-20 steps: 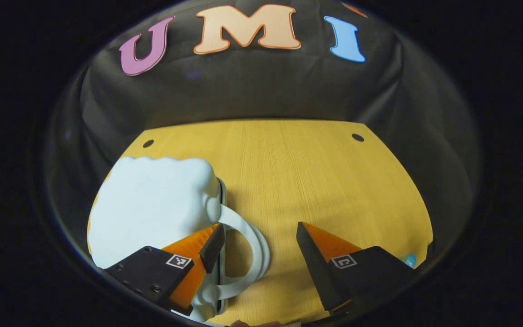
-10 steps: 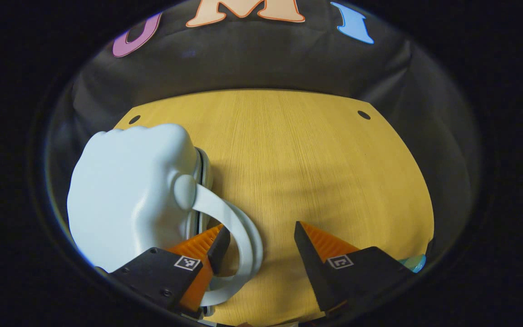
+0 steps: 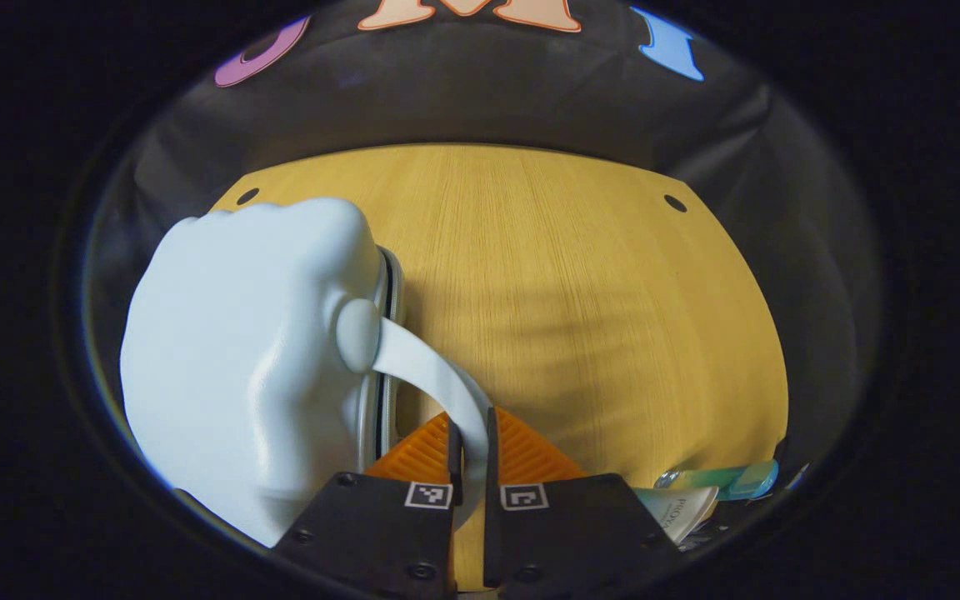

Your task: First open the suitcase, pack the skin care products into it, and then close the suitcase.

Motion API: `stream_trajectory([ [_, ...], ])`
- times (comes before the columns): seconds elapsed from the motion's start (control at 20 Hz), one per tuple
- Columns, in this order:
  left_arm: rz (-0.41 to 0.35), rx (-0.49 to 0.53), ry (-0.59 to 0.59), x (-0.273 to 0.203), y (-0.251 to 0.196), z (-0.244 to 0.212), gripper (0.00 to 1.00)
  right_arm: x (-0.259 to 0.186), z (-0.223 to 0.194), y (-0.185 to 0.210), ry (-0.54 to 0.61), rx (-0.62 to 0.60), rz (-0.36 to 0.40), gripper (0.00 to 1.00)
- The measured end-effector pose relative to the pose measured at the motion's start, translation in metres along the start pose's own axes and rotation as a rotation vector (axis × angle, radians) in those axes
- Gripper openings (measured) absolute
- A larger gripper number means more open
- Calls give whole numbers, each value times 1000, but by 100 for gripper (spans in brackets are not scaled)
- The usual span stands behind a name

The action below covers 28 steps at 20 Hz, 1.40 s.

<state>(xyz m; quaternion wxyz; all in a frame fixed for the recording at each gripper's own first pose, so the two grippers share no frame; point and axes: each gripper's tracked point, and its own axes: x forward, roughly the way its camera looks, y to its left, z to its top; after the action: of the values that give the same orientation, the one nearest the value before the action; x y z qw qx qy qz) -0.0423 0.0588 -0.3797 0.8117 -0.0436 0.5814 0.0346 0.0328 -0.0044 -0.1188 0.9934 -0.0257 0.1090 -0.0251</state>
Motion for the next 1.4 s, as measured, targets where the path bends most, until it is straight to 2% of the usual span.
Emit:
stream_trajectory([
  [0.15, 9, 43, -40, -11, -5, 6, 0, 0, 2, 3, -12, -7, 27, 99],
  [0.3, -15, 48, -62, -29, -7, 14, 0, -3, 7, 11, -29, -12, 55, 99],
  [0.5, -5, 132, -150, -67, -1, 44, 0, 0, 6, 35, -30, 2, 95, 99],
  [0.7, -19, 116, -205, -102, 19, 64, 0, -1, 0, 59, -18, 18, 140, 99],
  [0.85, 5, 129, -255, -127, 54, 91, 0, -4, 3, 78, -28, 6, 172, 99],
  [1.15, 63, 38, -349, -171, 132, 123, 0, -4, 1, 116, -30, 1, 209, 99],
  [1.4, 134, 48, -392, -183, 199, 138, 0, -1, 3, 153, -28, 15, 219, 99],
])
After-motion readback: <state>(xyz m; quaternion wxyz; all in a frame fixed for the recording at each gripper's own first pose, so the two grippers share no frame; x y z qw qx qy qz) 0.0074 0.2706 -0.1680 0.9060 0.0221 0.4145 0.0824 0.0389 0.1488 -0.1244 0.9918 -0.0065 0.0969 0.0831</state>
